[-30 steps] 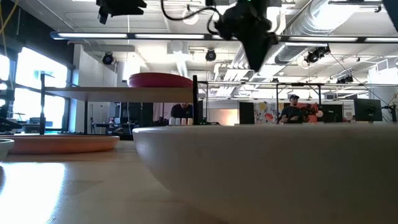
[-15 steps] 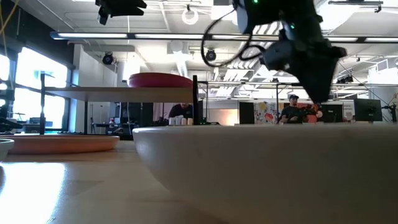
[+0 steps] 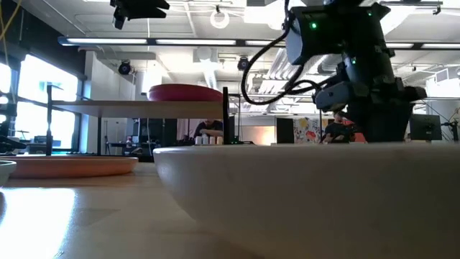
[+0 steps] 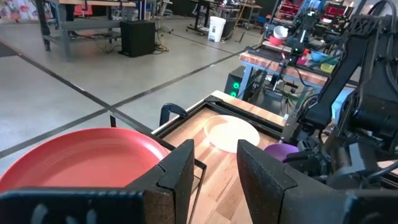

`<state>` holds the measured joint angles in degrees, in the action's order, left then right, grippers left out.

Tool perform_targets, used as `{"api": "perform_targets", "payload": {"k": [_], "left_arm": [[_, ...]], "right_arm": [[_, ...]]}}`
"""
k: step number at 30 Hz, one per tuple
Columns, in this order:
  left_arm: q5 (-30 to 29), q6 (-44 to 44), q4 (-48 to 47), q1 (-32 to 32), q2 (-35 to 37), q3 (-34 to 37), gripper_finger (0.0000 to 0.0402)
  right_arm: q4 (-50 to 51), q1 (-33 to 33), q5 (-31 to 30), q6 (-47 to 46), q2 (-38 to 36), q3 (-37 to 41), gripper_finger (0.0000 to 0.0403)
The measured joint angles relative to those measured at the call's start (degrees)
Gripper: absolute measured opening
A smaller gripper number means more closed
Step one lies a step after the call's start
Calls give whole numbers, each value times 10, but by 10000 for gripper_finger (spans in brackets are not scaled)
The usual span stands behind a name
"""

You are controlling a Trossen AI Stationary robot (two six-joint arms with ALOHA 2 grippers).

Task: Place and stack plates onto a shelf
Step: Stack the purple plate on top of the orange plate

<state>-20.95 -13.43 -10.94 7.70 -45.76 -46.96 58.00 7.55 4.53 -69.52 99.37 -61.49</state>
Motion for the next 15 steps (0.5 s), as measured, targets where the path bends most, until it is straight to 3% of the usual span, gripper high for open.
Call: {"api": "perform_targets", "payload": {"k": [10, 15], "left_arm": [[0, 0, 0, 0, 0, 0, 110], [0, 1, 0, 0, 0, 0, 110]], "right_arm": [[-58, 0, -2, -16, 0, 45, 99], [-66, 0, 0, -25, 0, 57, 72]]}}
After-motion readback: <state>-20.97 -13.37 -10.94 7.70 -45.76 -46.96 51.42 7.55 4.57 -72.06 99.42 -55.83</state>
